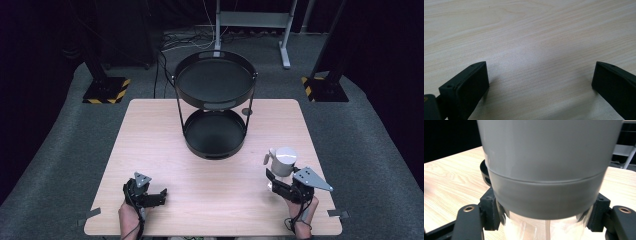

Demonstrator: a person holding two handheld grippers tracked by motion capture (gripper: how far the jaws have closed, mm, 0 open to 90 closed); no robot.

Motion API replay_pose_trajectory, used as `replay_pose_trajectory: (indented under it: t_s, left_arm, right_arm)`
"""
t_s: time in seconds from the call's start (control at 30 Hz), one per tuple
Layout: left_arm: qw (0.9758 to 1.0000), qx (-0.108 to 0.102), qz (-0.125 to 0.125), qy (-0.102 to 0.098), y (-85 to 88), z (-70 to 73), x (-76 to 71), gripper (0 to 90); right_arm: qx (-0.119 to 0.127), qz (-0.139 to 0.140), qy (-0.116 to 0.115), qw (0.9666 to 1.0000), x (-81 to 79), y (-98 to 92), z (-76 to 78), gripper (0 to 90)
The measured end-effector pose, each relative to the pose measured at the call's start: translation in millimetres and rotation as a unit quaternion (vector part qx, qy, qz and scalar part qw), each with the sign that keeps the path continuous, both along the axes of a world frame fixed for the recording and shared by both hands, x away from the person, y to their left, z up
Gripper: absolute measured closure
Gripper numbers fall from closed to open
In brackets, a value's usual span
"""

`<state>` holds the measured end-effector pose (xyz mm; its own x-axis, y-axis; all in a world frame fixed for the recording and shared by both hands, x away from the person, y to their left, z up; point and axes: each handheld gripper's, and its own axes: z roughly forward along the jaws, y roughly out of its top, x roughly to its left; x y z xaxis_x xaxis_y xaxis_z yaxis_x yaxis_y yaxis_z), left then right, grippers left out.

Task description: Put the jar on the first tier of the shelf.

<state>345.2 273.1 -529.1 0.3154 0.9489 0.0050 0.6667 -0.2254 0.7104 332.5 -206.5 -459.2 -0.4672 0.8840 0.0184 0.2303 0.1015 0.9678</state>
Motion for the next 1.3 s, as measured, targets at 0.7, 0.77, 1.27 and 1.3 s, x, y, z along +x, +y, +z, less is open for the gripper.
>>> replay_pose_trajectory:
  t_s: [0.7,0.77,1.27,1.3]
  left_arm:
    - [1.0000,-0.001,-0.001,0.001,0.3,0.0,0.2,0.5]
    - [1.0000,-0.002,-0.001,0.002,0.3,0.0,0.2,0.5]
    - [1.0000,-0.002,-0.001,0.001,0.4,0.0,0.2,0.6]
    - [1.0000,-0.002,-0.001,0.001,0.3,0.0,0.2,0.6]
  right_arm:
    - [-0.004,0.012,0.003,0.9999,19.0,17.4,-0.6,30.0]
    - [-0.003,0.013,0.004,0.9999,20.8,18.6,-0.7,30.0]
    - [-0.001,0.019,0.011,0.9998,36.3,30.7,-3.4,30.0]
    - [-0.001,0.019,0.010,0.9998,37.0,31.2,-3.4,30.0]
